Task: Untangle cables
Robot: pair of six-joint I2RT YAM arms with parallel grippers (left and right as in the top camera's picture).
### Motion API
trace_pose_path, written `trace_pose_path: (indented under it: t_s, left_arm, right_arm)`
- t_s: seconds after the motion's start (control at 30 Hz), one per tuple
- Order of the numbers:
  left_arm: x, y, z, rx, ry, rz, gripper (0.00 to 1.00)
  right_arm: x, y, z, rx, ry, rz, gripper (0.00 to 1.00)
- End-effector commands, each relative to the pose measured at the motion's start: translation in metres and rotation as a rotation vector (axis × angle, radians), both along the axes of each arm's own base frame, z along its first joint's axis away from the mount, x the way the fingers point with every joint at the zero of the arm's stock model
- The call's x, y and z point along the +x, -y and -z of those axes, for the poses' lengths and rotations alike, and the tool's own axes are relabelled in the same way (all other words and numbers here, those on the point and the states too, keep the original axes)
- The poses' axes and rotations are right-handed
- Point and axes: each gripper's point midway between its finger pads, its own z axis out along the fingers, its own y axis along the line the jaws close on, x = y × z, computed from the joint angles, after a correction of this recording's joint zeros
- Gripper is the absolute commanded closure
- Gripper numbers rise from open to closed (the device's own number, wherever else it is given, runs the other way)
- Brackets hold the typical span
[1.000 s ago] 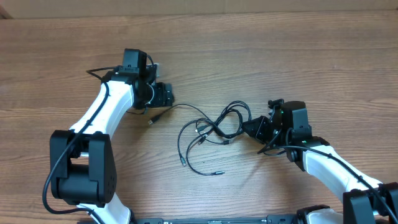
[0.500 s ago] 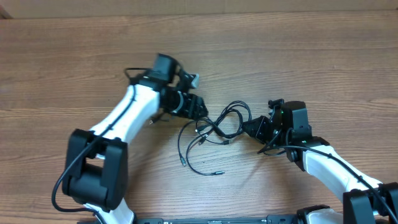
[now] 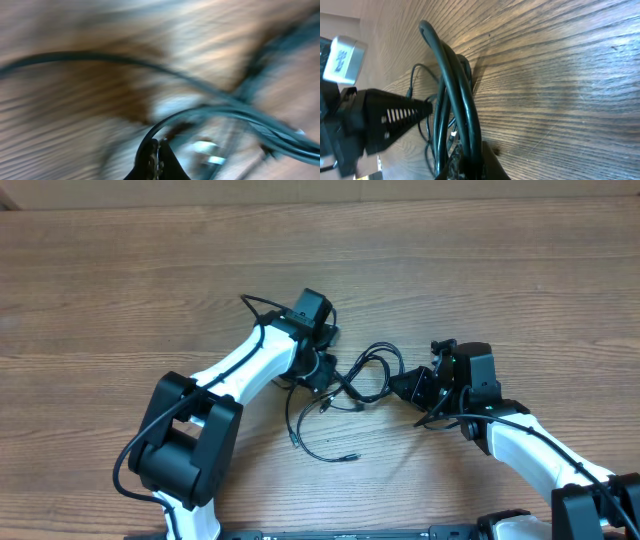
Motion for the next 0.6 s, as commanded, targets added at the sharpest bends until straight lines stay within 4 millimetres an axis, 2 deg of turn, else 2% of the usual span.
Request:
trace_pose_path:
  t_s: [0.0,0.1,0.17,0.3,0.37,0.43,0.5,0.53,0.57]
  left_arm:
    - [0.035,-0.056,-0.017,0.211,0.141,-0.182,0.96]
    - [0.039,-0.078,-0.019,0.261,0.147,-0.26,0.96]
    - [0.041,-0.088,-0.019,0.264,0.139,-0.288,0.96]
    - [0.045,-0.105,-0.019,0.268,0.131,-0.339,0.96]
    - [0.047,-0.115,-0.019,0.266,0.127,-0.392,0.96]
    - [0.048,-0.123,-0.019,0.258,0.116,-0.43,0.96]
    - [0.047,-0.121,-0.017,0.211,0.09,-0.429,0.92]
    - [0.046,-0.115,-0.016,0.165,0.072,-0.408,0.89]
    - [0.045,-0.107,-0.016,0.11,0.053,-0.373,0.85]
  right_arm:
    - [-0.002,-0.002,-0.002,0.017,-0.002,-0.012,0.96]
    - [-0.005,-0.002,0.0,0.013,-0.022,-0.012,0.93]
    - [-0.006,-0.002,0.001,0.012,-0.03,-0.012,0.8]
    - [-0.006,-0.001,0.002,0.011,-0.031,-0.012,0.74]
    - [-0.006,-0.001,0.002,0.011,-0.031,-0.011,0.65]
    - [-0.007,-0.002,0.001,0.016,-0.032,-0.015,0.47]
    - [-0.009,-0.006,-0.002,0.042,-0.039,-0.033,0.3]
    - [-0.01,-0.007,-0.003,0.053,-0.048,-0.034,0.09]
    - [-0.012,-0.008,-0.003,0.059,-0.072,-0.025,0.0]
